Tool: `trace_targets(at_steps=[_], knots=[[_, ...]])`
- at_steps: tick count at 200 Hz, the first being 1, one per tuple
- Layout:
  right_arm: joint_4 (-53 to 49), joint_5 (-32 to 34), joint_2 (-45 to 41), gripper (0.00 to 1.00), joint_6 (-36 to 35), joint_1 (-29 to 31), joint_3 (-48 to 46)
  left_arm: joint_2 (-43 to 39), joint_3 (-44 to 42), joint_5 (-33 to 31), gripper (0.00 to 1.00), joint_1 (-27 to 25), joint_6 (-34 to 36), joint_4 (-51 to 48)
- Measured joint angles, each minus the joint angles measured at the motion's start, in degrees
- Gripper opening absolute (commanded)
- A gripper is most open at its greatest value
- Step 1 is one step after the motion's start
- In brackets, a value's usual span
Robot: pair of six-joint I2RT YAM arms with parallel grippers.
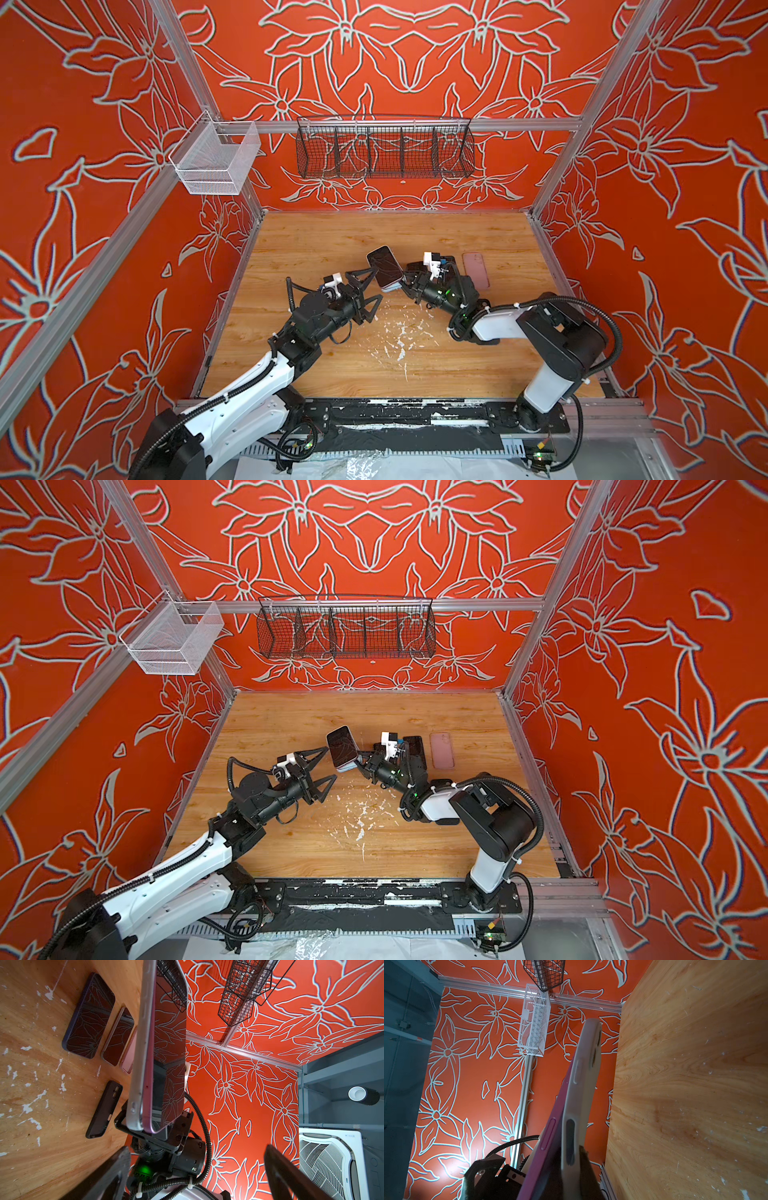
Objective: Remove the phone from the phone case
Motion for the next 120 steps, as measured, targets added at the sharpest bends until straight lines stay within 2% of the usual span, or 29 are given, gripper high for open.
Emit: trace_targets(at_steps=[56, 120], knots=[[0.0, 0.0, 0.0, 0.04, 0.0, 0.5, 0.0, 4.1, 0.0, 0.2, 0.97, 0.0, -1.1, 4.3], [0.1, 0.0, 0.0, 0.04, 0.0, 0.6, 0.0, 4.7, 0.0, 0.6, 0.99, 0.0, -1.5, 5.4]])
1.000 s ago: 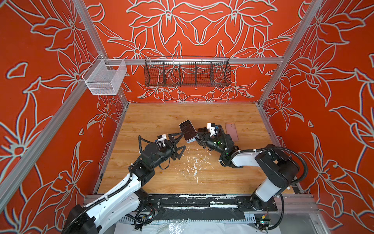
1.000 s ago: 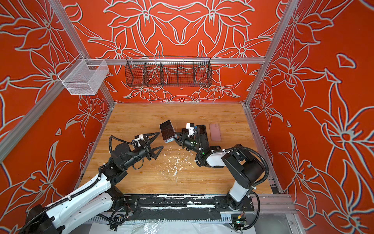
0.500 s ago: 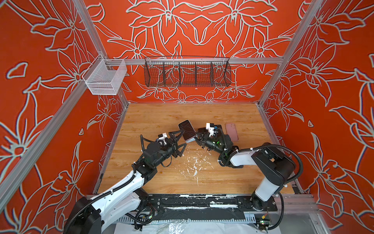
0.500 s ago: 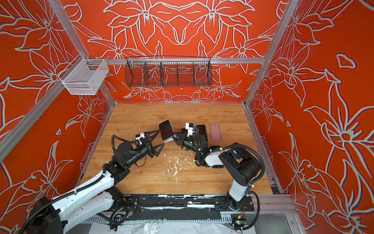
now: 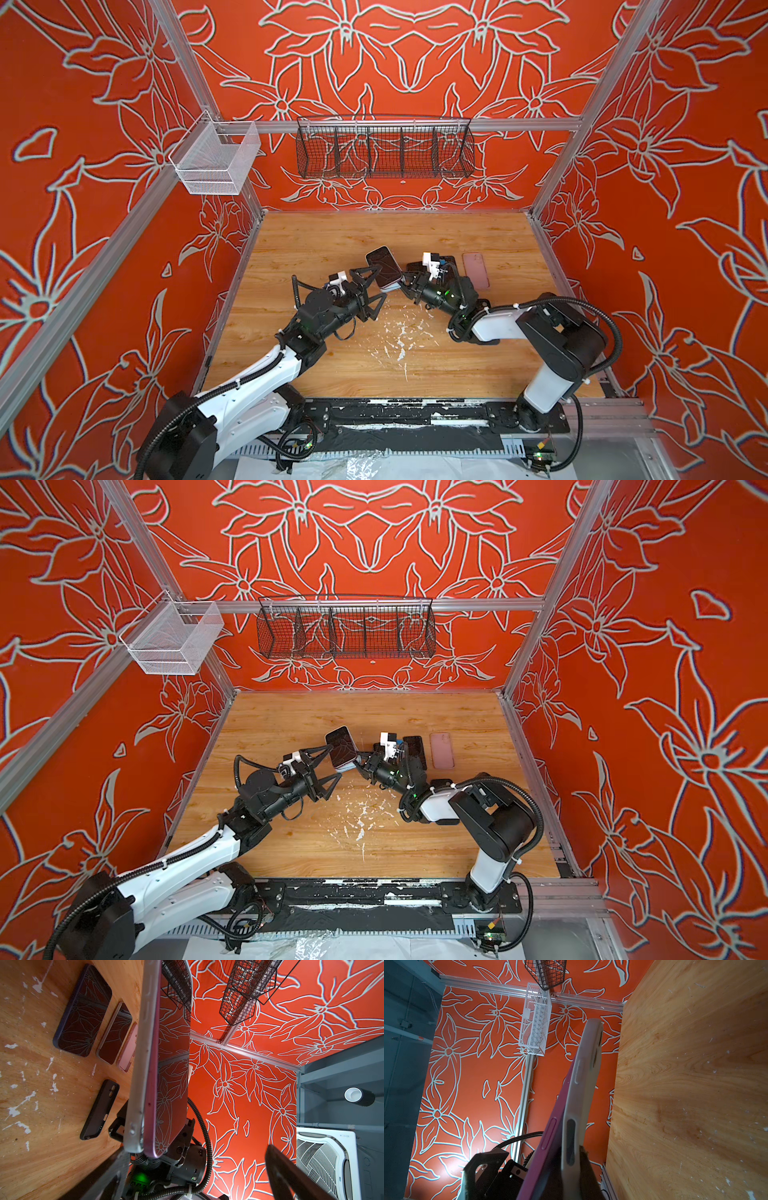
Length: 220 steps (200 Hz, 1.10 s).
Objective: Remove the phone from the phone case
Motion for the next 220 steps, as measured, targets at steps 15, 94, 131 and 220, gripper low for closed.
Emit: trace_targets(at_steps=[15, 94, 131, 220], knots=[[0.0, 0.0, 0.0, 0.04, 0.0, 0.0, 0.0, -0.5, 0.0, 0.2, 0.99, 0.0, 0.0, -0.5], [-0.2, -0.2, 0.0, 0.04, -0.3, 0.3, 0.0, -4.3, 0.0, -0.2, 0.97, 0.0, 0.0, -2.2], [-0.7, -0.1, -0.7, 0.04, -0.8, 0.6, -0.1, -3.8, 0.0, -0.2, 0.97, -0.1, 0.1, -2.2], [-1.7, 0.1, -1.6, 0.04, -1.5, 1.1, -0.7, -1.5, 0.0, -0.3, 0.81, -0.2, 0.7, -1.0]])
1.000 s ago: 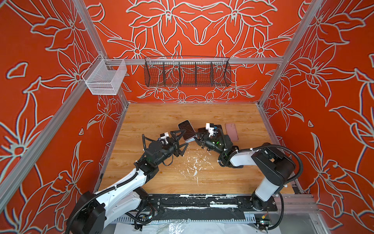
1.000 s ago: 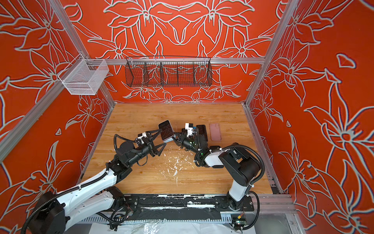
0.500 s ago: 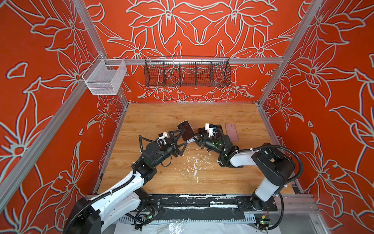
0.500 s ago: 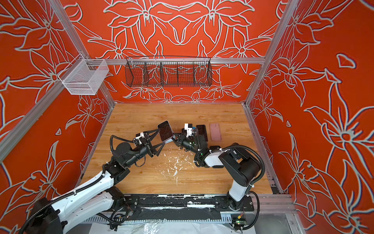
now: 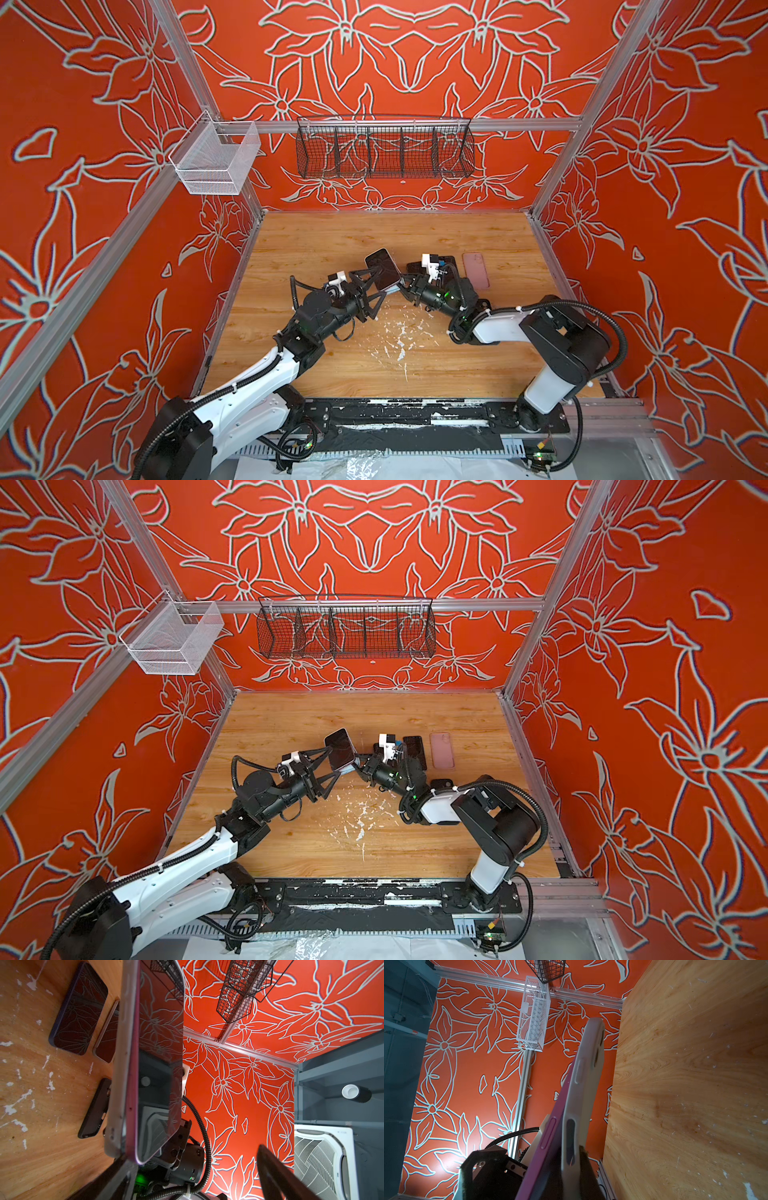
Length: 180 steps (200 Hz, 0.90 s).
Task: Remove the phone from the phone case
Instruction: 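Pull the purple phone out with the left gripper while the right gripper holds the case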
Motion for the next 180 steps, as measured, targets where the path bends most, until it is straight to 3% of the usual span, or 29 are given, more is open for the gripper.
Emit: trace_targets(at_steps=[55, 84, 125, 157, 180], knots=[[-0.1, 0.0, -1.1, 0.04, -0.7, 1.0, -0.2, 0.0, 0.0, -1.1, 0.72, 0.0, 1.7, -0.7], [-1.8, 0.1, -2.4, 0.04, -1.5, 1.5, -0.4, 0.6, -0.1, -1.8, 0.60, 0.0, 2.7, -0.7], [-4.9, 0.3, -5.0, 0.04, -3.1, 2.3, -1.1, 2.2, -0.2, -2.1, 0.37, -0.1, 3.9, -0.7], [-6.4, 1.5, -6.2, 0.04, -4.0, 2.7, -2.1, 4.5, -0.2, -1.8, 0.02, -0.1, 4.4, -0.3], [-7.0, 2.0, -6.5, 0.04, -4.5, 2.9, -2.7, 4.5, 0.1, -1.6, 0.00, -0.4, 5.2, -0.3]])
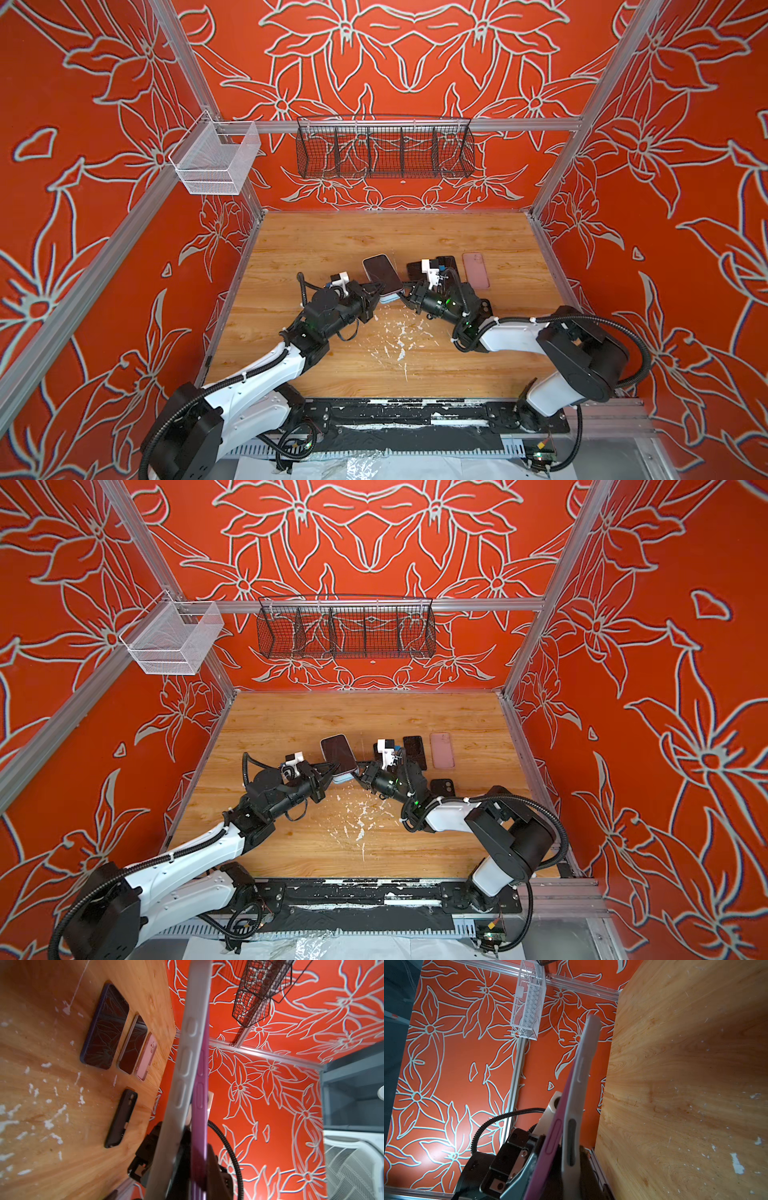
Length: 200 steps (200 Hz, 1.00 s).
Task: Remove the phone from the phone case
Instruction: 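Pull the purple phone out with the left gripper while the right gripper holds the case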
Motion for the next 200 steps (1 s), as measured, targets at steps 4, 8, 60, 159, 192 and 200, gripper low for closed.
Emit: trace_targets(at_steps=[4, 8, 60, 159, 192, 200], knots=[[0.0, 0.0, 0.0, 0.04, -0.1, 0.0, 0.0, 0.0, 0.0, 0.0, 0.00, 0.0, 0.1, 0.0], [0.0, 0.1, 0.0, 0.04, -0.2, 0.0, 0.0, 0.0, 0.0, 0.0, 0.00, 0.0, 0.2, 0.0], [-3.2, 0.5, -0.7, 0.04, -3.6, 0.3, 0.1, -1.1, 0.0, 0.1, 0.00, 0.0, 1.0, -2.3], [-19.8, 1.0, -11.0, 0.03, -16.9, 0.8, 3.1, -10.0, 1.5, 1.7, 0.00, -0.8, 1.9, -7.8], [-21.5, -0.1, -10.1, 0.03, -18.1, 0.7, 4.6, -12.3, 0.9, 1.2, 0.00, -0.8, 1.9, -8.2], [-21.6, -0.6, -9.5, 0.03, -18.2, 0.7, 5.1, -12.9, 0.6, 0.8, 0.00, -0.8, 1.9, -8.3]])
